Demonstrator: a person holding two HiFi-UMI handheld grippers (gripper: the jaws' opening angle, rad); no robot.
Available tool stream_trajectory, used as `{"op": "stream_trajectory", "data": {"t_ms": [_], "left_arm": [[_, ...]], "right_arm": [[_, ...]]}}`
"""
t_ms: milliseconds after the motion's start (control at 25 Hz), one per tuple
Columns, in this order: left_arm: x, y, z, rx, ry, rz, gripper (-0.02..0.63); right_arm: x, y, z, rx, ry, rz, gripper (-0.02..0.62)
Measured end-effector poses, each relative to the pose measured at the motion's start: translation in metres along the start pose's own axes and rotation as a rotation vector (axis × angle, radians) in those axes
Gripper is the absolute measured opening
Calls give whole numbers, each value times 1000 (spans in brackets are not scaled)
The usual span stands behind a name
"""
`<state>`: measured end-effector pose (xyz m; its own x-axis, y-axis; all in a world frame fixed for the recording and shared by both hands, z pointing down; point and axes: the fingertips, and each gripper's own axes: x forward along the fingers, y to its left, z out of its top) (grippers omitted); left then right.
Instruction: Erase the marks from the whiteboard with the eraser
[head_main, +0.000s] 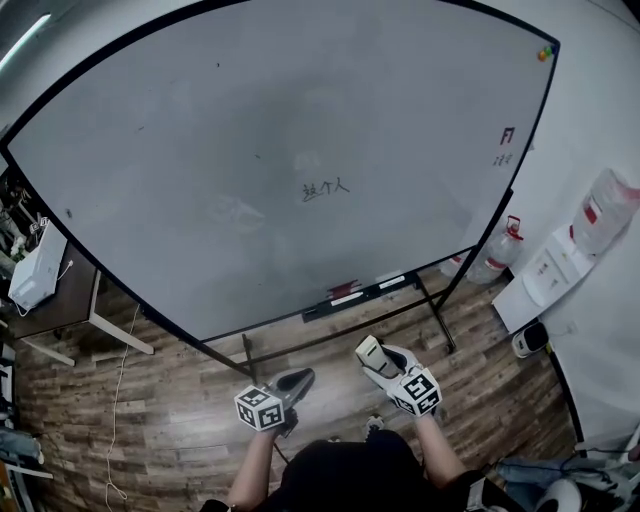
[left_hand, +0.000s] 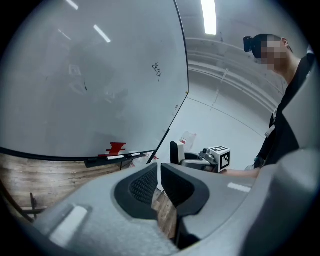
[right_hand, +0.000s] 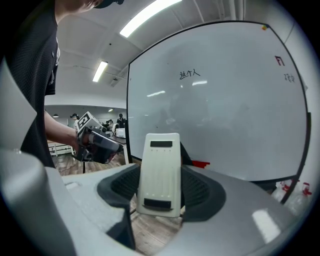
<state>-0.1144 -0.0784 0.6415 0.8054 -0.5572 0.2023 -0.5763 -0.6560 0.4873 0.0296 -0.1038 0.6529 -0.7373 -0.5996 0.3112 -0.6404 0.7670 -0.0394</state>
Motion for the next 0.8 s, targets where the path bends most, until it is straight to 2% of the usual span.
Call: {"op": "stream_trajectory", "data": {"t_ms": [240,400,480,800], "left_arm": [[40,-1,23,23,-15,4,20],[55,-1,25,-16,-37,8,20],[59,1,26,-39,-55,21,20],[72,12,34,-46,-93,98,20]], "right_arm": [[-8,-58,20,-20,-26,-23,256],[-10,-86,22,-78,6,-35,256],[-10,-99,26,-96,3,-32,256],[2,-139,48,-122,-36,9,256]]}}
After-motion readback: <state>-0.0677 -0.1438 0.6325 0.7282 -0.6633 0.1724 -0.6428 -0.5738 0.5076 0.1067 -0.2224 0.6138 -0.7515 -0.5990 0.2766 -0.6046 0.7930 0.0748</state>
